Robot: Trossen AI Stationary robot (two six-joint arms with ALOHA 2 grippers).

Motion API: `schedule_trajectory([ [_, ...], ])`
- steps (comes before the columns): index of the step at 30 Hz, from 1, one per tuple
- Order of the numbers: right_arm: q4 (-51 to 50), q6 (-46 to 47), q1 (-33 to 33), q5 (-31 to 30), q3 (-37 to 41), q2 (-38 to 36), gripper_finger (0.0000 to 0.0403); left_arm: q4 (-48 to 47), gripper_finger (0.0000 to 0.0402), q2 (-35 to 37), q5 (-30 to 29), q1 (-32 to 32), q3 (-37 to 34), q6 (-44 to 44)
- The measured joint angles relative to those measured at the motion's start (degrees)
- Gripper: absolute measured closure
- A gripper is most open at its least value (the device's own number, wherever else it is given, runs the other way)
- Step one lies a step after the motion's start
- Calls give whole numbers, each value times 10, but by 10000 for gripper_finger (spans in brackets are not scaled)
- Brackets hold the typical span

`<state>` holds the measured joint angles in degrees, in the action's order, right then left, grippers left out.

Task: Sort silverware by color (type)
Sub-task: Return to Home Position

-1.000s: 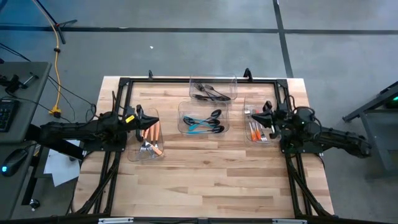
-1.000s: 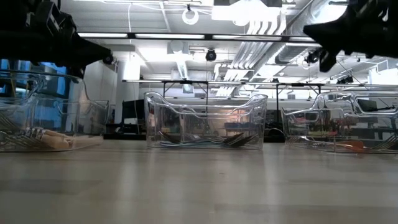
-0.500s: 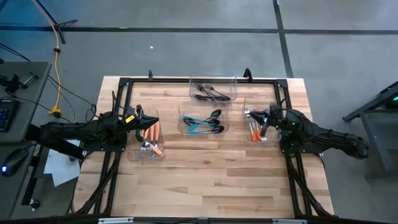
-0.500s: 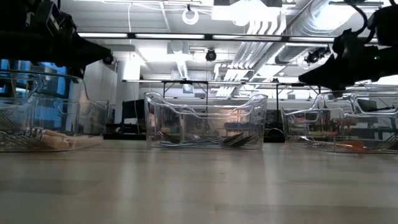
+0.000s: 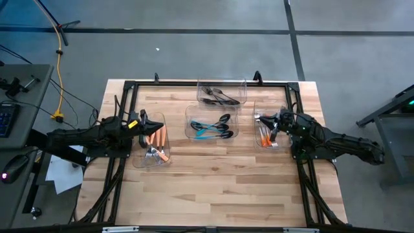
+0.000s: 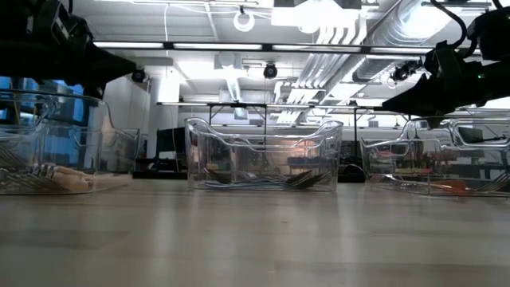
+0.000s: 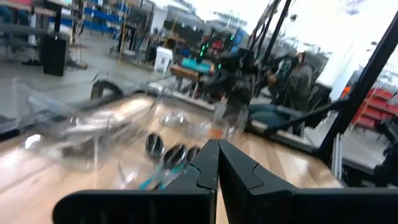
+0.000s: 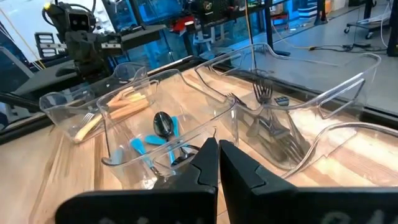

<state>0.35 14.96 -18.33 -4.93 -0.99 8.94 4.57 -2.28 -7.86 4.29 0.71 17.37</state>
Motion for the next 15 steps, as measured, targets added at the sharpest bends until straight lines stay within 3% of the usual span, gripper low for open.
schedule_trajectory([
  [6, -2, 0, 15, 16, 0, -86, 403, -32, 401, 21, 6, -3, 0, 0],
  [15, 45, 0, 47, 16, 0, -89, 402, -32, 401, 21, 21, -35, 0, 0],
])
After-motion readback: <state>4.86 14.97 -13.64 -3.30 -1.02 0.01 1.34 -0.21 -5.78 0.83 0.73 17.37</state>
